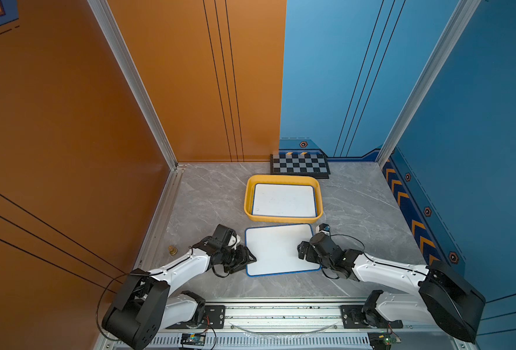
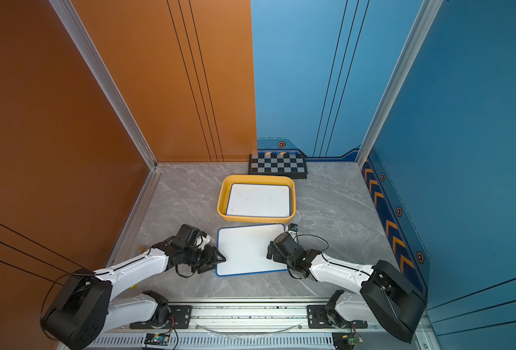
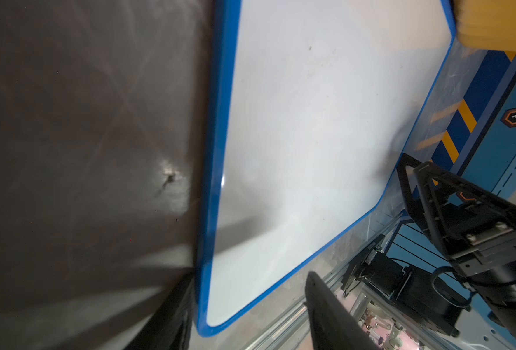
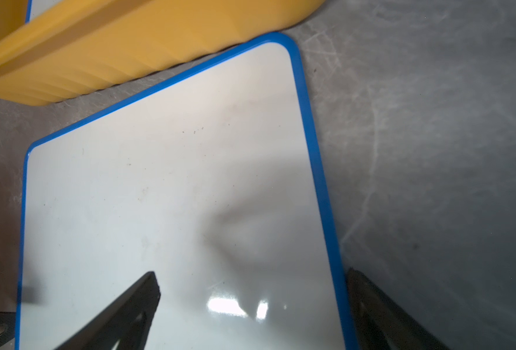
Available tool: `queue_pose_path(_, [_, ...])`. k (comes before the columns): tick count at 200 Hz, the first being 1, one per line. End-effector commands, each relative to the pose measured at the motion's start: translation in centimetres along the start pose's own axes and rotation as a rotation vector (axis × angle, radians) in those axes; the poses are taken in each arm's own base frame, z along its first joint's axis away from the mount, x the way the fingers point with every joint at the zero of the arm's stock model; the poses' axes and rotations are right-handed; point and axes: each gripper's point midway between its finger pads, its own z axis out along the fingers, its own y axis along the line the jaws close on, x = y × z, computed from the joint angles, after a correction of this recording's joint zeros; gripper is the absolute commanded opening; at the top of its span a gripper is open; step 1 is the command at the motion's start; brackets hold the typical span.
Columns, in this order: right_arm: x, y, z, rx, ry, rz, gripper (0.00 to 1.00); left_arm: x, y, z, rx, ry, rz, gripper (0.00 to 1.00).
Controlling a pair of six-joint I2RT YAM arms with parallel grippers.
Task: Put the whiteboard into the storage box
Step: Pick up the whiteboard at the center of the board.
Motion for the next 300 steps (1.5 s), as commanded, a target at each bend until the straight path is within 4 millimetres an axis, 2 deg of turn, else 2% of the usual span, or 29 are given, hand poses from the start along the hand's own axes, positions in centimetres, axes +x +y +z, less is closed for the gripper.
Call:
queue_pose_path(1, [9.7,-3.0,-0.9,0.031,0.423,0.082,0.97,0.8,-1.7,0.1,0.102,0.04,0.022,0.55])
queue_pose_path(38, [9.0,-4.1,-1.6,0.046,0.407,0.095,0.98,0.8,-1.8,-0.2,0.114,0.03,0.019,0.52])
queue_pose_path(72, [8.4,-4.7,-1.9,0.037,0.386,0.119,0.98,1.2,-2.0,-0.4,0.128,0.038,0.023,0.41])
queue_pose_path(137, [8.0,-5.4,-1.5,0.038,0.398,0.137,0.98,1.7,-3.9,-0.6,0.203,0.066,0.056,0.24])
queue_pose_path(198, [7.8,-6.3,-1.6,0.034,0.398,0.166,0.98,2.1,-6.5,-2.2,0.297,0.08,0.085,0.18])
queue_pose_path(252, [7.7,-7.1,-1.7,0.02,0.393,0.198,0.98,2.4,-6.4,-2.9,0.291,0.077,0.083,0.12])
queue_pose_path(291, [7.7,-8.1,-2.0,0.011,0.391,0.235,0.98,2.3,-7.2,-4.0,0.316,0.058,0.106,0.11])
queue_pose_path(300, [7.6,-8.2,-2.0,0.004,0.388,0.239,0.99,2.6,-7.0,-4.1,0.303,0.07,0.09,0.11])
